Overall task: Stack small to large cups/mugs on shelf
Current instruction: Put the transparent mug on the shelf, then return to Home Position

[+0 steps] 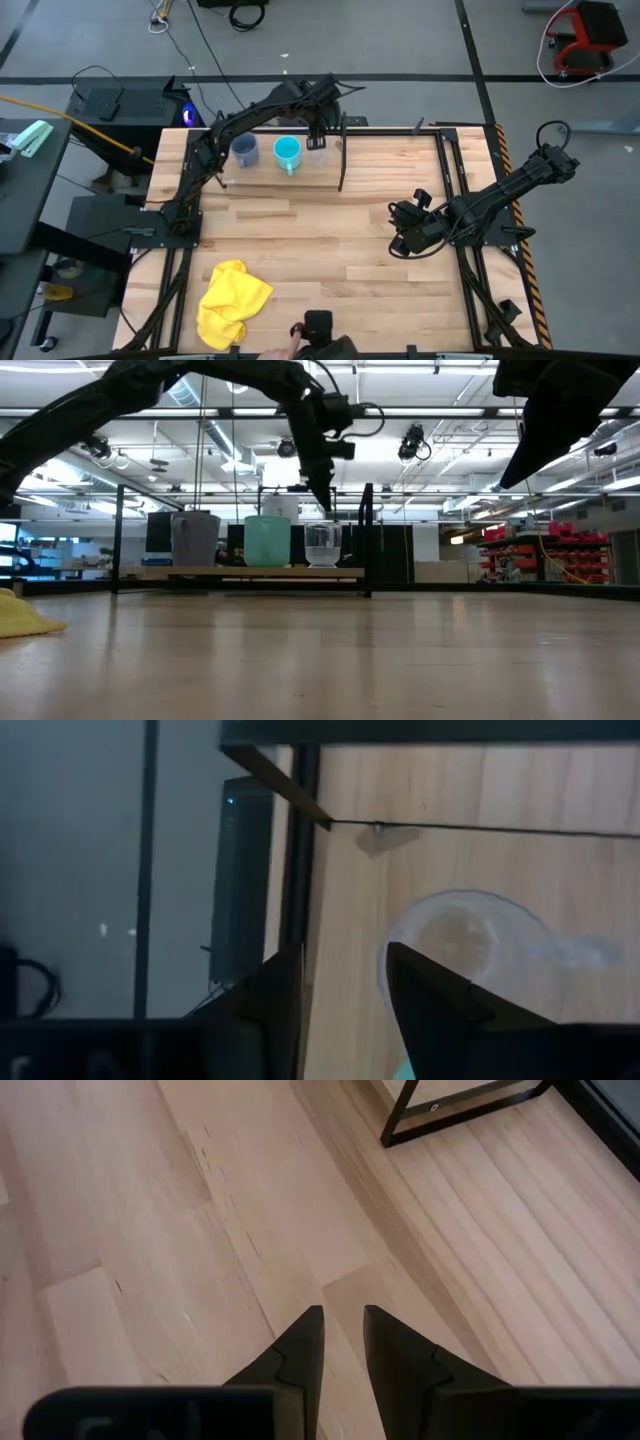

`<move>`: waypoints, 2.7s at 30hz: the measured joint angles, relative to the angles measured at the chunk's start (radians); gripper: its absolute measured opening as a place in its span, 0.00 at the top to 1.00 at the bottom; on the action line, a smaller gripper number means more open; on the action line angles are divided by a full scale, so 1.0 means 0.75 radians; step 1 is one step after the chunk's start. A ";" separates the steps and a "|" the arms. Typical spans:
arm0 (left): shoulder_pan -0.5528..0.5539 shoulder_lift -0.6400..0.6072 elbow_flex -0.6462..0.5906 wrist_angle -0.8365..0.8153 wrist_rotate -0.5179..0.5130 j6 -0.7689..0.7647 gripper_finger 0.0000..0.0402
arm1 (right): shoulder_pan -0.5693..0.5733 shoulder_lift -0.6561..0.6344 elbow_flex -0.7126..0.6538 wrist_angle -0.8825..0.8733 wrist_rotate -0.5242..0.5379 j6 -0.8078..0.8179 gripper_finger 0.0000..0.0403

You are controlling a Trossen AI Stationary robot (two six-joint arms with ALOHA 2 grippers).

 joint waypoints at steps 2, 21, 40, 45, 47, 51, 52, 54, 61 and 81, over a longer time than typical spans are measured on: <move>-0.006 -0.043 -0.005 -0.018 -0.031 -0.052 0.60 | 0.000 0.000 0.000 -0.002 0.000 0.000 0.80; -0.005 -0.149 -0.151 -0.244 -0.019 -0.469 0.77 | 0.004 0.000 0.000 -0.002 -0.005 -0.035 0.80; 0.060 -0.086 -0.255 -0.087 0.108 -0.322 0.87 | -0.152 -0.001 0.000 -0.001 -0.032 -0.203 0.82; 0.062 -0.072 -0.255 -0.085 0.110 -0.306 0.87 | -0.182 -0.001 0.000 0.001 -0.060 -0.211 0.83; 0.063 -0.072 -0.255 -0.076 0.110 -0.297 0.88 | -0.182 -0.001 0.000 0.002 -0.060 -0.211 0.84; 0.063 -0.070 -0.253 -0.070 0.111 -0.294 0.89 | -0.181 -0.001 0.000 0.003 -0.061 -0.211 0.84; 0.063 -0.070 -0.253 -0.064 0.111 -0.289 0.89 | -0.181 -0.001 0.000 0.003 -0.061 -0.211 0.84; 0.063 -0.070 -0.253 -0.049 0.111 -0.274 0.89 | -0.181 -0.001 0.000 0.004 -0.061 -0.211 0.84; 0.057 -0.070 -0.252 -0.009 0.112 -0.273 0.90 | -0.181 -0.001 0.000 0.004 -0.061 -0.211 0.84; 0.026 -0.147 -0.028 -0.286 -0.015 -0.455 0.92 | -0.181 -0.001 0.000 0.009 -0.066 -0.191 0.84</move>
